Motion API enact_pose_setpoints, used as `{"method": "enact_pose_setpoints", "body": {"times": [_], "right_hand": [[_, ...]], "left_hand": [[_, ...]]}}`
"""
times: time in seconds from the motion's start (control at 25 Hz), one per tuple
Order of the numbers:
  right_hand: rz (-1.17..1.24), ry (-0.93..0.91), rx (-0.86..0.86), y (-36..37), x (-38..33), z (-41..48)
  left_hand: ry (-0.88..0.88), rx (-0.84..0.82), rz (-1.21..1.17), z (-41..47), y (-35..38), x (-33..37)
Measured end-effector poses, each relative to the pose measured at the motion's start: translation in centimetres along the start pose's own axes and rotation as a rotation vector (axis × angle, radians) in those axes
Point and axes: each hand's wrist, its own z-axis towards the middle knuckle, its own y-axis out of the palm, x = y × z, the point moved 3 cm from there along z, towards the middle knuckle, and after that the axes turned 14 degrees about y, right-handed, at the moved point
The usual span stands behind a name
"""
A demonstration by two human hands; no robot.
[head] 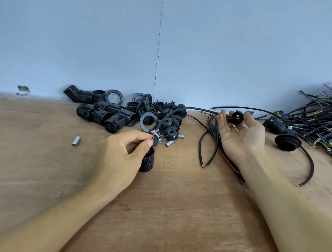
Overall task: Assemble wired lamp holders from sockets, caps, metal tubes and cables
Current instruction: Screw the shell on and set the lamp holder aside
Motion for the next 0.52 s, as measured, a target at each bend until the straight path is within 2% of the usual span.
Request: {"method": "enact_pose_setpoints", "body": {"times": [0.52], "right_hand": [[-0.054,0.033,-0.016,0.52,0.59,0.06]], "left_hand": [[0.004,0.008,0.008,0.03,-0.07,0.26]]}}
